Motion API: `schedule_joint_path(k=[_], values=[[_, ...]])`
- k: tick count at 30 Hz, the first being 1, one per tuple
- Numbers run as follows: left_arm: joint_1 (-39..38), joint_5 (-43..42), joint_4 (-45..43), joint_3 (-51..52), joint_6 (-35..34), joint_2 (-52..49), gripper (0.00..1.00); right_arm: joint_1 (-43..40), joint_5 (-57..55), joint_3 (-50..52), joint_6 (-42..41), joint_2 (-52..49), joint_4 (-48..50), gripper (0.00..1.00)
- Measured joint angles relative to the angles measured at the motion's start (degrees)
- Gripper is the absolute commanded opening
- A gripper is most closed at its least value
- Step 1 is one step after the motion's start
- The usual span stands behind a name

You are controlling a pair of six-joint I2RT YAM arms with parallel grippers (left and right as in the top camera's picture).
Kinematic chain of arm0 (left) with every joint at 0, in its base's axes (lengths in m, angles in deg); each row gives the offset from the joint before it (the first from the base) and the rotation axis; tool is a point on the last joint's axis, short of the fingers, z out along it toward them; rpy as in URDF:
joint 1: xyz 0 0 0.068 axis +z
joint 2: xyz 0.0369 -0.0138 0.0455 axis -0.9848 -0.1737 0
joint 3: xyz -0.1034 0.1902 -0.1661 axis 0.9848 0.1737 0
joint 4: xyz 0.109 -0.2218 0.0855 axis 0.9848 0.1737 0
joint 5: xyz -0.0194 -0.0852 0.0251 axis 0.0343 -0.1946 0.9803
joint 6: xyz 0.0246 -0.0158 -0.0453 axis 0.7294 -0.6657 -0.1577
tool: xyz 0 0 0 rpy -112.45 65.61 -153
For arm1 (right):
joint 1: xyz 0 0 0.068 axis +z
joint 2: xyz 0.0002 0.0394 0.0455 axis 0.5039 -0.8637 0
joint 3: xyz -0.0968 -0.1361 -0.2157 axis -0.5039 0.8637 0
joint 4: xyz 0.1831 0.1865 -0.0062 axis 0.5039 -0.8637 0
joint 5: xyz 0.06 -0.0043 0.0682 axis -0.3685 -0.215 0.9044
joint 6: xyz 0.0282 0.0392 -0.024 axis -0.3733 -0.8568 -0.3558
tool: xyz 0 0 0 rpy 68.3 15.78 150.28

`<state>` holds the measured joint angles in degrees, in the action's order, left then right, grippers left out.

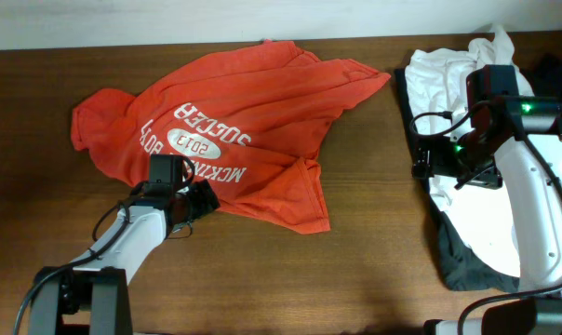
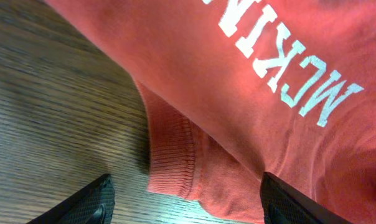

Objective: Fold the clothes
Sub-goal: 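Pull the t-shirt left and down with the left gripper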

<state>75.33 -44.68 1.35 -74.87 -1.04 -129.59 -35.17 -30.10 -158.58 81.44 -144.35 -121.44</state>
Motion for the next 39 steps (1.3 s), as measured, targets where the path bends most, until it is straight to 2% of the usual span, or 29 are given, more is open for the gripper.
schedule_joint_path(k=[8, 13, 16, 22, 24, 28, 30, 31, 32, 36, 39], values=[[-0.9, 0.2, 1.4, -0.3, 0.3, -0.1, 0.63, 0.0, 0.0, 0.0, 0.0, 0.0, 0.0, 0.99], [-1.3, 2.4, 1.7, -0.3, 0.5, -0.3, 0.61, 0.0, 0.0, 0.0, 0.0, 0.0, 0.0, 0.99], [-1.4, 5.2, 1.5, -0.3, 0.6, -0.4, 0.53, 0.0, 0.0, 0.0, 0.0, 0.0, 0.0, 0.99], [-1.4, 7.3, -0.2, -0.3, 0.9, -0.9, 0.52, 0.0, 0.0, 0.0, 0.0, 0.0, 0.0, 0.99], [-1.4, 7.7, -0.3, -0.3, 0.9, -0.9, 0.47, 0.0, 0.0, 0.0, 0.0, 0.0, -0.1, 0.99], [-1.4, 8.1, -1.5, -0.3, 0.9, -1.3, 0.42, 0.0, 0.0, 0.0, 0.0, 0.0, -0.2, 0.99], [-1.4, 8.1, -2.1, -0.3, 0.9, -1.6, 0.31, 0.0, 0.0, 0.0, 0.0, 0.0, -0.2, 0.99], [-1.6, 8.1, -2.7, -0.3, 0.9, -1.9, 0.21, 0.0, 0.0, 0.0, 0.0, 0.0, -0.2, 0.99], [-1.8, 8.2, -3.3, -0.3, 1.1, -2.2, 0.02, 0.0, 0.0, 0.0, 0.0, 0.0, -0.3, 0.99], [-2.9, 8.3, -3.0, -0.7, 1.0, -3.1, 0.01, 0.0, -0.1, 0.0, 0.0, 0.0, -0.3, 0.99], [-2.5, 8.3, 1.1, -1.7, 0.9, -3.0, 0.0, 0.0, -0.2, 0.0, 0.0, 0.0, -0.3, 0.99]])
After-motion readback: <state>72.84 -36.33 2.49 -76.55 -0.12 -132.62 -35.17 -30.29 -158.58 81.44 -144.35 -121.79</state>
